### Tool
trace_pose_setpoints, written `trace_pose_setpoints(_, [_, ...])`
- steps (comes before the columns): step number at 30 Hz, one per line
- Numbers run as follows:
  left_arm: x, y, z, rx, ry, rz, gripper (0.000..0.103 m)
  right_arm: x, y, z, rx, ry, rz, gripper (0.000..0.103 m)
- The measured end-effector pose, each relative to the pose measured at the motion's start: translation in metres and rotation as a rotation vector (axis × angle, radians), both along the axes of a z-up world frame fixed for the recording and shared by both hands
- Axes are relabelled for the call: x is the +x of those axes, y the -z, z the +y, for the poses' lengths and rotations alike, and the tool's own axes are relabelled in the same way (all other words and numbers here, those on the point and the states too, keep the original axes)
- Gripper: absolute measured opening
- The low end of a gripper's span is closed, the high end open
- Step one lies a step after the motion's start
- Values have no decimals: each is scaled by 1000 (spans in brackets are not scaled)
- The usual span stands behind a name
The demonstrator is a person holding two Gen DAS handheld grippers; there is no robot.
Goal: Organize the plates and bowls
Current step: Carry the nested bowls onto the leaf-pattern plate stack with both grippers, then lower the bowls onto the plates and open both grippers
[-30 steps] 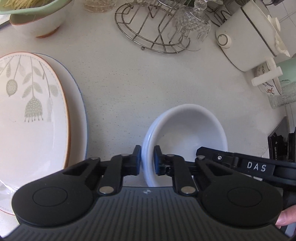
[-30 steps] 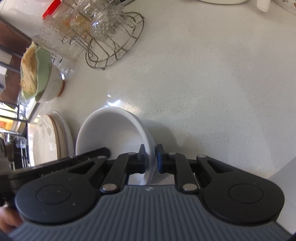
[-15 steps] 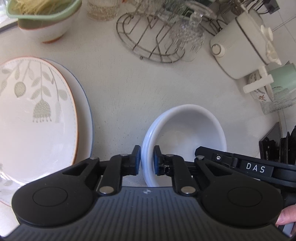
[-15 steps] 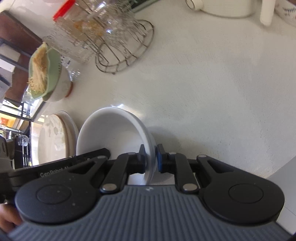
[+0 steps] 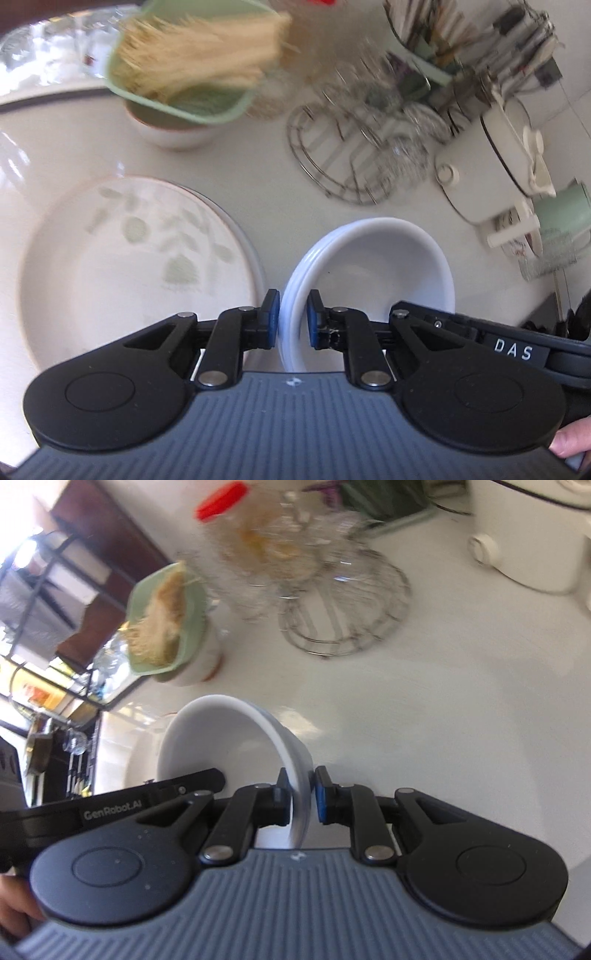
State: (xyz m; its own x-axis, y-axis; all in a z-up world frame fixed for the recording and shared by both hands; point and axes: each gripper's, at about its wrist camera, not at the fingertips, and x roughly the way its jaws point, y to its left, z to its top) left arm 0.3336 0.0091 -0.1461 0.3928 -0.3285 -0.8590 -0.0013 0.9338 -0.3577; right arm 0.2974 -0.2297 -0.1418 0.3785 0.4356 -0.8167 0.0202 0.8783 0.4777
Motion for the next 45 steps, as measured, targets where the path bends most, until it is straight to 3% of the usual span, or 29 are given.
trace_pose_setpoints(10, [-21,-12,71,-7,-155,-45,18,12,-9,64,34,-138,-10,17])
trace_pose_setpoints(23, [-27,10,131,4,-275,-8,22,29,12,134,41,-242,25,18])
trace_pose_setpoints(32, [-27,26,140,-28,-272,19,24,33,21,142,22,-229,46,18])
trace_pose_setpoints(35, [-27,26,141,-31,-258,18,38,32,19,142,15,-211,45,21])
trace_pose_setpoints(37, [-29,22,141,-10,-242,6,42,31,16,140,7,-206,36,21])
trace_pose_setpoints(45, [-39,-15,144,47,-220,-72,44,20,-19,128,12,-176,-49,21])
